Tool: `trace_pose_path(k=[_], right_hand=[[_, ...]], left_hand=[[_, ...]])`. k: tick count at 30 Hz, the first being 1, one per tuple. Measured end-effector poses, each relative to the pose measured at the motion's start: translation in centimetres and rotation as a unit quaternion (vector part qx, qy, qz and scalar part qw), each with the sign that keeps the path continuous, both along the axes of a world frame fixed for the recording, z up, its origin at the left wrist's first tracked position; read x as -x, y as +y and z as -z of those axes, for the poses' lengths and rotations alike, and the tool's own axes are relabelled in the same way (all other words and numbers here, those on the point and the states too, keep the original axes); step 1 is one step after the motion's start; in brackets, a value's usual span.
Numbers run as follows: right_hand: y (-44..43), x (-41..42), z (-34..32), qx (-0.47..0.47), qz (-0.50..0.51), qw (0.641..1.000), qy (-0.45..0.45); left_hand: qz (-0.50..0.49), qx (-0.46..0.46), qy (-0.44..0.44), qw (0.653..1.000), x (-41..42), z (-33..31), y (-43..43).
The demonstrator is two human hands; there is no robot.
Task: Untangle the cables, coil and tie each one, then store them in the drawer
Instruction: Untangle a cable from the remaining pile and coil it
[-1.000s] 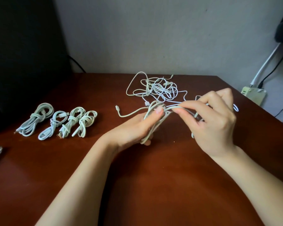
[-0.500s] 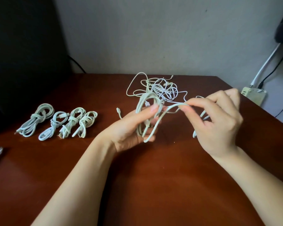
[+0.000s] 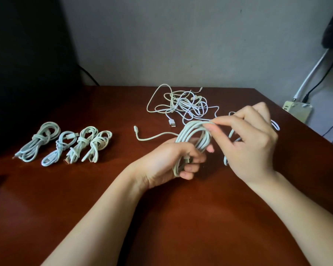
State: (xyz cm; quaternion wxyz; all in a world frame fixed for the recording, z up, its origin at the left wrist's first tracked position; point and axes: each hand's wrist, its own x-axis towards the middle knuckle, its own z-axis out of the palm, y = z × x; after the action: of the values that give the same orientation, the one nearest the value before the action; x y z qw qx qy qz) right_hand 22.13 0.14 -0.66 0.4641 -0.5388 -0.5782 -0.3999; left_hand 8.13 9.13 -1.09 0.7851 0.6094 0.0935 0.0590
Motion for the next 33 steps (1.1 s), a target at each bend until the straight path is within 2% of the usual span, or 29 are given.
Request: trace_pose_path(k=[5,8,16,21,24,26,29,31,33], right_hand=[[0.2,-0.3,0.2,0.033,0.007,0.999,0.03],[0.2,-0.2,0.2,0.053,-0.021,0.997,0.047],[0.2,0.2,0.5,0.099,-0.104,0.99,-0.006],[0.4,0.1,0.7,0.114,-0.091,0.989,-0.037],[0.5,-0.3,0.8,0.138,-0.047,0.989,-0.014],[0.6,-0.8,1.0,0.18,-0.002,0.983,0.02],[0.6,-1.7,1.5,0.288,0.07,0.953,0.06],[0.6,-1.8,1.7,0.334,0.095,0.937,0.032],[0.6,-1.6,1.7,0.331,0.096,0.938,-0.019]], left_hand=[[-0.086,0.031,0.015,0.996,-0.4,-0.3,-0.3],[-0.141,0.067,-0.012,0.988,-0.5,-0.4,0.0],[-0.256,0.204,-0.052,0.943,0.2,-0.7,2.3],[-0.317,0.189,-0.034,0.929,0.7,-0.5,3.3],[-0.344,0.146,-0.022,0.927,0.8,-0.4,3.6],[-0.348,0.116,-0.015,0.93,0.9,-0.3,3.6],[-0.328,0.075,-0.023,0.942,0.9,-0.4,3.5],[-0.314,0.054,-0.029,0.947,0.8,-0.4,3.4],[-0.309,0.045,-0.03,0.95,0.7,-0.4,3.3]])
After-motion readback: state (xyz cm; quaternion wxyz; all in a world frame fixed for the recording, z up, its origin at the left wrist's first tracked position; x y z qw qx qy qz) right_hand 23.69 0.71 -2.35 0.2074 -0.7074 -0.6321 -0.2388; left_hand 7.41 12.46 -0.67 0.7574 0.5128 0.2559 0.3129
